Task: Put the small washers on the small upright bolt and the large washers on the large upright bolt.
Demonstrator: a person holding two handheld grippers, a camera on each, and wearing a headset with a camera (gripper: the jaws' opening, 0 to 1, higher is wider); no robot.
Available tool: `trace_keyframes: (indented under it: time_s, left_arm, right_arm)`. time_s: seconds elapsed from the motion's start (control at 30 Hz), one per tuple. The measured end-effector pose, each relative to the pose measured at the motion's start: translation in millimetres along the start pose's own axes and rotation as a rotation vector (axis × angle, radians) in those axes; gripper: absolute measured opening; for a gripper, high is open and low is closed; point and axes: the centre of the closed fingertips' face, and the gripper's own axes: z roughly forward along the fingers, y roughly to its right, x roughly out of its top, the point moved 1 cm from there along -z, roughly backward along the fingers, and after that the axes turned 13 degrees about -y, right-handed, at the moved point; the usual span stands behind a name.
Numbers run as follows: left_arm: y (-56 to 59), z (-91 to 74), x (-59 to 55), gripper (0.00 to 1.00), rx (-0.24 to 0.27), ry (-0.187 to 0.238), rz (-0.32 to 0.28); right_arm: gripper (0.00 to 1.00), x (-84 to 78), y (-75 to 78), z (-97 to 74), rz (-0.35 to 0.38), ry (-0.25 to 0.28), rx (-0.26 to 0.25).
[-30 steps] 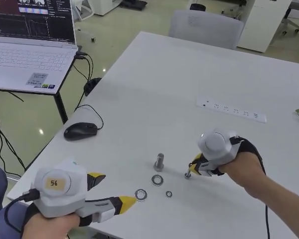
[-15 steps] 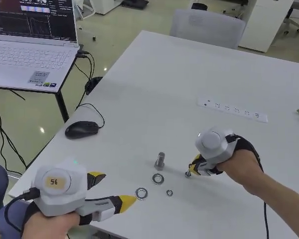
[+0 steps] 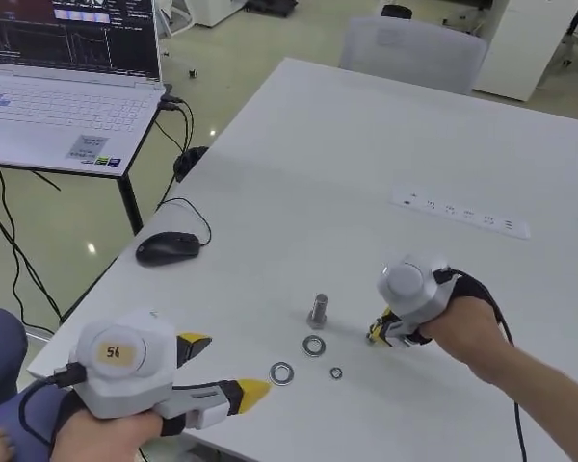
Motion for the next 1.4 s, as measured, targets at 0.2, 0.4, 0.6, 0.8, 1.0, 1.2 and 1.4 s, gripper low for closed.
trace_keyframes:
  time_s: [0.2,0.4,0.6,0.8,1.0,1.2,1.4]
  left_arm:
    - [-2.9,-1.3,0.1,0.63,0.004,0.001,-0.005]
    - [-3.5,-1.2,1.9,0.63,0.004,0.003,-0.004]
    - [-1.0,0.4,3.6,0.63,-0.002,0.001,0.002]
    - [-0.7,0.2,3.5,0.63,-0.002,0.002,0.004]
    - [-3.0,-0.7,0.3,0.63,0.002,0.002,-0.003]
    - [-4.2,-0.9,-2.4,0.63,0.006,0.002,-0.009]
    - [-2.3,-0.5,-2.7,0.63,0.003,0.009,-0.013]
  right_arm:
    - [0.13,-3.0,0.2,10.9,0.023,-0.020,0.003]
    - [0.13,-3.3,0.0,11.9,0.048,-0.018,0.002]
    - [0.04,-10.4,2.1,11.1,0.014,-0.044,-0.017]
    - [0.07,-14.2,-0.2,14.7,0.034,-0.046,0.004]
    - [0.09,-18.9,-5.6,14.9,0.064,-0.033,0.022]
    - [0.14,-25.0,-17.0,13.0,0.104,-0.003,0.060]
    - [0.17,-24.9,-37.1,10.8,0.110,0.047,0.100]
